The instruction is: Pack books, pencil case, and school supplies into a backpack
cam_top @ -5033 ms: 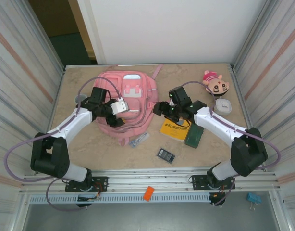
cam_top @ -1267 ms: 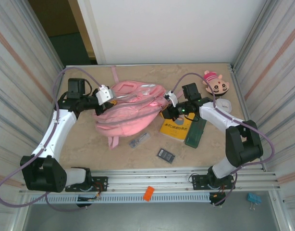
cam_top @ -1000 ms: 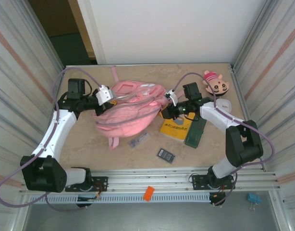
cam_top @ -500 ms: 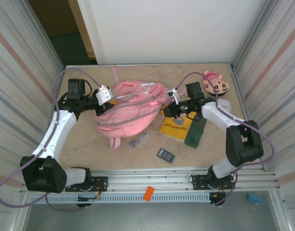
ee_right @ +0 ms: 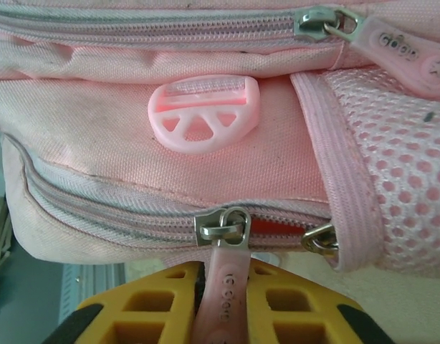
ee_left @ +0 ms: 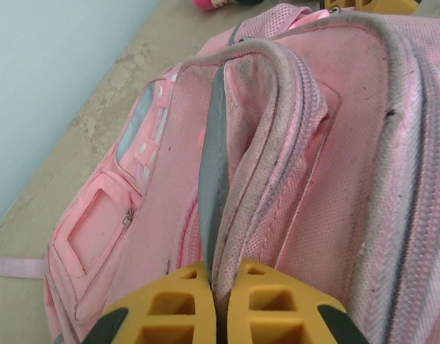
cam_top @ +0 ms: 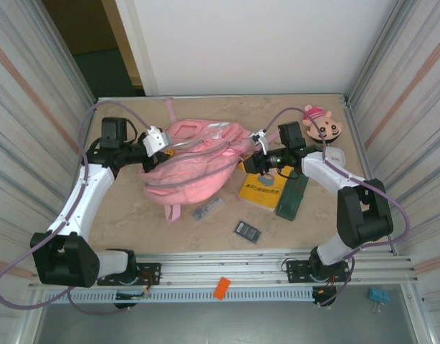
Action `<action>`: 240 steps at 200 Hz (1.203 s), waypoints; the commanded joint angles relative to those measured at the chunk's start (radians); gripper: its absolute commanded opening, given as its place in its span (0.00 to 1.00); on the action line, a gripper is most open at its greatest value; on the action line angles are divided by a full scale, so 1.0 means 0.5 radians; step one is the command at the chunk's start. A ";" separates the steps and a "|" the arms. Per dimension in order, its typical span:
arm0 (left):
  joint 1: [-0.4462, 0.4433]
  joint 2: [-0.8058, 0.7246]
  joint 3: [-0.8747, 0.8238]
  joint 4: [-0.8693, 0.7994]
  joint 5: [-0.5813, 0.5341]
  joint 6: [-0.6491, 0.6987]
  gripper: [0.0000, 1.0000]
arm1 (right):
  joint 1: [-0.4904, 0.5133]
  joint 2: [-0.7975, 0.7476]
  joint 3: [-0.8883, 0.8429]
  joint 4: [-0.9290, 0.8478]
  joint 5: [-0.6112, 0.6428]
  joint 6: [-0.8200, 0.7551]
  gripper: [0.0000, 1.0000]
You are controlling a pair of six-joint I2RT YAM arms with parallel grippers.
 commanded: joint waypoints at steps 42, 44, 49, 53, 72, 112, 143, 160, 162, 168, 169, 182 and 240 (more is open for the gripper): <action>0.016 -0.111 -0.020 0.184 0.061 -0.074 0.00 | -0.027 -0.008 0.003 0.107 -0.193 0.141 0.23; 0.016 -0.110 -0.019 0.184 0.062 -0.075 0.00 | -0.026 -0.006 0.004 0.106 -0.194 0.141 0.22; 0.016 -0.114 -0.020 0.184 0.062 -0.074 0.00 | -0.027 -0.003 0.007 0.100 -0.194 0.140 0.19; 0.016 -0.114 -0.020 0.184 0.063 -0.075 0.00 | -0.026 -0.002 0.007 0.099 -0.195 0.138 0.16; 0.016 -0.116 -0.025 0.199 0.059 -0.094 0.00 | -0.030 -0.005 0.007 0.080 -0.138 0.130 0.05; 0.007 -0.118 -0.039 0.304 -0.114 -0.254 0.00 | -0.023 -0.037 0.021 -0.010 0.008 0.081 0.00; -0.111 -0.106 0.006 0.335 -0.547 -0.464 0.00 | 0.085 -0.128 0.111 -0.236 0.304 -0.087 0.00; -0.196 -0.081 0.042 0.338 -0.809 -0.601 0.00 | 0.152 -0.159 0.155 -0.310 0.397 -0.111 0.00; -0.206 -0.079 0.046 0.340 -0.832 -0.620 0.00 | 0.160 -0.160 0.159 -0.320 0.407 -0.110 0.00; -0.227 -0.075 0.049 0.354 -0.910 -0.686 0.00 | 0.187 -0.166 0.175 -0.339 0.439 -0.109 0.00; -0.231 -0.075 0.050 0.358 -0.924 -0.699 0.00 | 0.191 -0.168 0.177 -0.341 0.446 -0.110 0.00; -0.285 -0.067 0.061 0.383 -1.055 -0.805 0.00 | 0.256 -0.190 0.201 -0.379 0.518 -0.113 0.00; -0.532 0.070 0.163 0.399 -1.496 -1.133 0.00 | 0.515 -0.222 0.274 -0.445 0.667 -0.006 0.00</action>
